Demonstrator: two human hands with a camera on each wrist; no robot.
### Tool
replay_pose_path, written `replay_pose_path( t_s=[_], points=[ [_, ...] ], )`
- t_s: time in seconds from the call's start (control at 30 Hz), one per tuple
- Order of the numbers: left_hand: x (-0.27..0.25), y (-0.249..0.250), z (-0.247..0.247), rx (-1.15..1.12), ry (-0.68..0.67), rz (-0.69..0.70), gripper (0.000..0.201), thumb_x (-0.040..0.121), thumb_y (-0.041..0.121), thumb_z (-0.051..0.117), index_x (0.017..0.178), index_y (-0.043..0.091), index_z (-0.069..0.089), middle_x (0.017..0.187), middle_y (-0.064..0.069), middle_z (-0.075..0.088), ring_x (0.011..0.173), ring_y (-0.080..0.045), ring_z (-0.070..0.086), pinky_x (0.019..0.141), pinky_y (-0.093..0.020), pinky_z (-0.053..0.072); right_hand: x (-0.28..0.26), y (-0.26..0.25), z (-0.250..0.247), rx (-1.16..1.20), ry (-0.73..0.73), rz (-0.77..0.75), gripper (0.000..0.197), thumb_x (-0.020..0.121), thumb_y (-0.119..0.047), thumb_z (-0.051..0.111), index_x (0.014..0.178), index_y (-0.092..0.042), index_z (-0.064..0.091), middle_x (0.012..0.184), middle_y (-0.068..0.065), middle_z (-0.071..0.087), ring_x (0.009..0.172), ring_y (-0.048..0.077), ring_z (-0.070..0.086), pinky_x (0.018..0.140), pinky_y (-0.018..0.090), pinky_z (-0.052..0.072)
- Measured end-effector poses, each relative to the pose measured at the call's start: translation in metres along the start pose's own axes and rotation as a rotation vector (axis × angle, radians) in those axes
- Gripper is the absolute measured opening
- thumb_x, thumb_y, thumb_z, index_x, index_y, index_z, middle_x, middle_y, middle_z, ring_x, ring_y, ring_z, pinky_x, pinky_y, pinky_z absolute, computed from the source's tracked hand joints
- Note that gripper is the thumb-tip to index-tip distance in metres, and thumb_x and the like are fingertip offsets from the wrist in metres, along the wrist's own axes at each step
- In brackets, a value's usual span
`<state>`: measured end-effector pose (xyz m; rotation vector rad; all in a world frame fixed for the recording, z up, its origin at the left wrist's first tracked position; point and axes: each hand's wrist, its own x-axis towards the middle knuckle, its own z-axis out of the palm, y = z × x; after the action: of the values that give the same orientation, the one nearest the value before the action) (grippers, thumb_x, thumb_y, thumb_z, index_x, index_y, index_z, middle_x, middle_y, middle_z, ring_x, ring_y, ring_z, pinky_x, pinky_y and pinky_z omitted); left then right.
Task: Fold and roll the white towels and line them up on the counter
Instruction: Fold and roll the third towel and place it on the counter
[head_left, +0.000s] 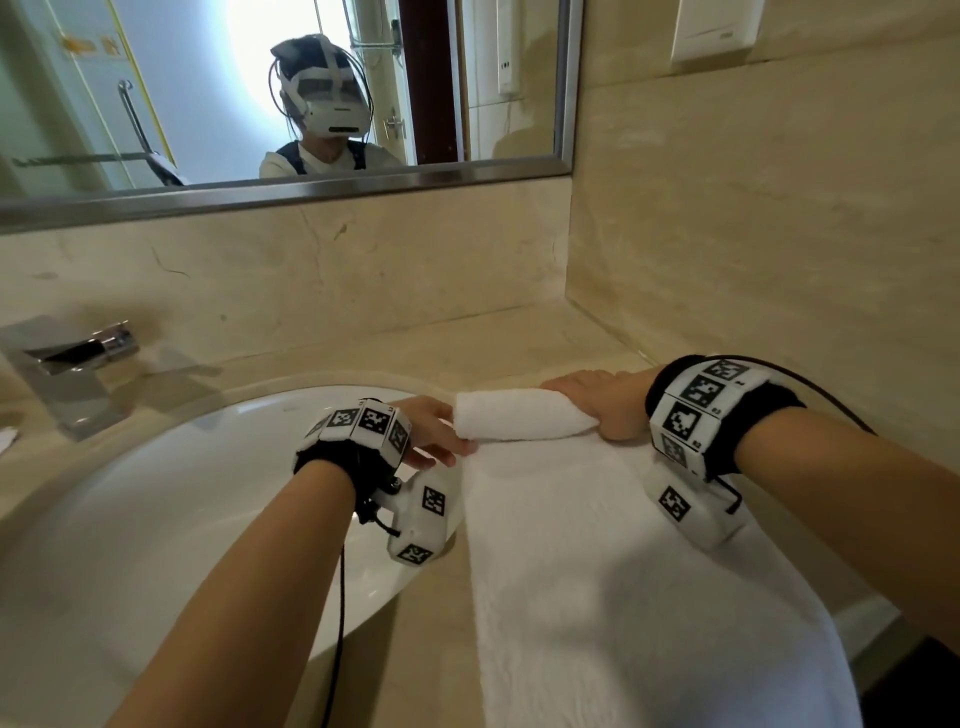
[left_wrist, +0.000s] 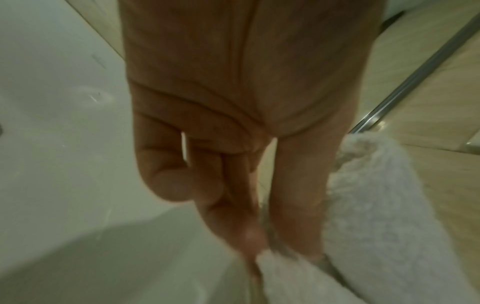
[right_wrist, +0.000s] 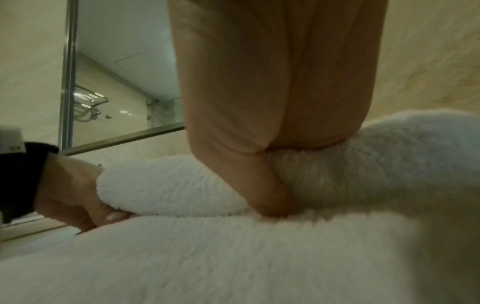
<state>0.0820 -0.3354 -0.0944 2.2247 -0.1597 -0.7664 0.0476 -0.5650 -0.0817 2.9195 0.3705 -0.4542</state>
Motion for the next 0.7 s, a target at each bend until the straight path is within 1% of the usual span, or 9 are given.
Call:
replay_pose_path(
  t_s=[0.1, 0.27, 0.33, 0.4, 0.47, 0.53, 0.57, 0.63, 0.7],
  points=[
    [0.002, 0.002, 0.002, 0.016, 0.039, 0.019, 0.020, 0.078, -0.001, 0.070, 0.066, 0.015, 0.065, 0.043, 0.006, 0.050, 0.035, -0.004, 0.043, 0.039, -0.014, 0.034, -0.006, -0.002, 0.000, 0.013, -0.022, 0.008, 0.082, 0.088, -0.007, 0.049, 0.150, -0.027, 0.000, 0.156, 0.004, 0.008, 0.144, 0.023, 0.012, 0.115, 0.038, 0.015],
    [0.003, 0.011, 0.006, 0.165, 0.184, -0.010, 0.018, 0.073, -0.003, 0.074, 0.064, 0.008, 0.062, 0.028, 0.005, 0.042, 0.022, -0.007, 0.030, 0.032, -0.010, 0.027, -0.024, -0.005, -0.004, 0.172, -0.120, 0.000, 0.090, 0.085, 0.000, 0.046, 0.149, -0.030, -0.009, 0.159, 0.002, -0.007, 0.147, 0.022, -0.005, 0.119, 0.044, 0.002],
    [0.001, 0.012, 0.008, 0.209, 0.212, -0.026, 0.022, 0.074, -0.004, 0.073, 0.060, 0.008, 0.060, 0.025, 0.006, 0.041, 0.019, -0.005, 0.029, 0.030, -0.009, 0.026, -0.032, -0.004, -0.012, 0.329, -0.157, -0.052, 0.085, 0.086, 0.003, 0.045, 0.150, -0.025, -0.002, 0.159, 0.002, 0.000, 0.146, 0.019, 0.001, 0.117, 0.036, 0.005],
    [0.000, 0.014, 0.009, 0.258, 0.238, -0.040, 0.025, 0.075, -0.002, 0.073, 0.058, 0.009, 0.057, 0.023, 0.007, 0.039, 0.018, -0.004, 0.028, 0.029, -0.008, 0.025, -0.040, -0.001, -0.017, 0.491, -0.163, -0.091, 0.070, 0.091, 0.004, 0.037, 0.150, -0.024, 0.012, 0.156, -0.002, 0.016, 0.142, 0.016, 0.018, 0.111, 0.026, 0.013],
    [-0.003, 0.018, 0.009, 0.272, 0.246, -0.027, 0.028, 0.075, 0.002, 0.074, 0.056, 0.011, 0.055, 0.022, 0.009, 0.038, 0.022, -0.005, 0.032, 0.029, -0.011, 0.027, -0.045, 0.003, -0.016, 0.541, -0.112, -0.064, 0.058, 0.095, -0.002, 0.032, 0.145, -0.030, 0.026, 0.147, -0.004, 0.035, 0.126, 0.014, 0.037, 0.102, 0.024, 0.025],
    [-0.005, 0.021, 0.010, 0.348, 0.273, -0.022, 0.030, 0.081, 0.006, 0.068, 0.058, 0.015, 0.051, 0.022, 0.010, 0.040, 0.035, -0.005, 0.042, 0.033, -0.013, 0.035, -0.046, 0.003, -0.013, 0.485, -0.029, -0.023, 0.046, 0.096, -0.009, 0.035, 0.137, -0.030, 0.035, 0.134, 0.000, 0.050, 0.110, 0.016, 0.048, 0.092, 0.026, 0.035],
    [-0.007, 0.021, 0.010, 0.371, 0.278, -0.021, 0.031, 0.084, 0.004, 0.063, 0.059, 0.017, 0.050, 0.022, 0.011, 0.041, 0.039, -0.005, 0.045, 0.034, -0.013, 0.036, -0.045, 0.002, -0.012, 0.452, 0.000, -0.013, 0.042, 0.095, -0.010, 0.039, 0.134, -0.028, 0.037, 0.128, 0.002, 0.053, 0.104, 0.017, 0.050, 0.087, 0.027, 0.037],
    [-0.009, 0.019, 0.011, 0.310, 0.243, -0.013, 0.033, 0.086, -0.006, 0.053, 0.059, 0.014, 0.055, 0.025, 0.008, 0.045, 0.031, -0.004, 0.045, 0.029, -0.012, 0.033, -0.044, -0.002, -0.013, 0.413, 0.031, -0.028, 0.042, 0.091, -0.007, 0.047, 0.129, -0.023, 0.038, 0.120, 0.003, 0.056, 0.095, 0.018, 0.050, 0.078, 0.026, 0.038],
    [-0.010, 0.020, 0.010, 0.214, 0.200, 0.013, 0.035, 0.088, -0.009, 0.049, 0.061, 0.012, 0.061, 0.038, 0.002, 0.056, 0.032, -0.006, 0.050, 0.033, -0.011, 0.037, -0.044, -0.006, -0.013, 0.374, 0.064, -0.054, 0.042, 0.088, -0.004, 0.051, 0.126, -0.018, 0.038, 0.104, 0.004, 0.057, 0.085, 0.018, 0.047, 0.066, 0.023, 0.037]
  ],
)
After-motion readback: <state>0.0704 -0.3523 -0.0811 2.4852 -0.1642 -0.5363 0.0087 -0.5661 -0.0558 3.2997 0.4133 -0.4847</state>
